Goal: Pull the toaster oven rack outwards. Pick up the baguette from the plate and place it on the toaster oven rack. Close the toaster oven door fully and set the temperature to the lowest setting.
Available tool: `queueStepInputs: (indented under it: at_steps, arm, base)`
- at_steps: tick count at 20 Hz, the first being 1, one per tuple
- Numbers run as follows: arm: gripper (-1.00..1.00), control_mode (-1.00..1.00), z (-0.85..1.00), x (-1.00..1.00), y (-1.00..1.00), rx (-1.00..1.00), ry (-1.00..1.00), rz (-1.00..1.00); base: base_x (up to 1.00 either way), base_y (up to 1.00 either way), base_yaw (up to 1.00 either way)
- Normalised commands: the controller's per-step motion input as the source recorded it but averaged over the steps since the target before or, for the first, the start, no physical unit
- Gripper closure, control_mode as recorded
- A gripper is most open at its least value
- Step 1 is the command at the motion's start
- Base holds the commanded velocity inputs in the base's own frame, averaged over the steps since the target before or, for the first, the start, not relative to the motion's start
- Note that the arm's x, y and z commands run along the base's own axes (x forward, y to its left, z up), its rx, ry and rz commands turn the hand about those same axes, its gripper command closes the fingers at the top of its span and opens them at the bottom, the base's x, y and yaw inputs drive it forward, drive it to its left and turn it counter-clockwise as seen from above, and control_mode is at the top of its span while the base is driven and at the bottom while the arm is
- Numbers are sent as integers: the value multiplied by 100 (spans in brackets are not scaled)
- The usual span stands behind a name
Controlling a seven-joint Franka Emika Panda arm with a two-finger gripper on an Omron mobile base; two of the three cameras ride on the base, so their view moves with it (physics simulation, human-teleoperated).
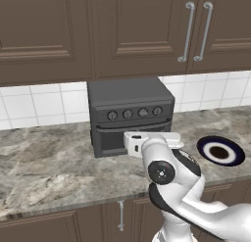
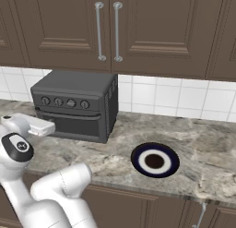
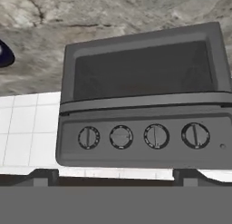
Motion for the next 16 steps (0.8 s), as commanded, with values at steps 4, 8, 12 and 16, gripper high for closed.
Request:
queueStepInputs:
  at_steps: [4,8,12,16]
  arm:
    - [-100,-100,12,1,-1,0,0,20]
    - [-100,-100,0,-6,-14,5,0,8]
    - [-100,-100,0,-15,-40,12,1,0]
    - [-100,-100,0,-7,-68,34,0,0]
  base:
    - [0,0,0]
    - [0,0,0]
    - [0,0,0]
    - [0,0,0]
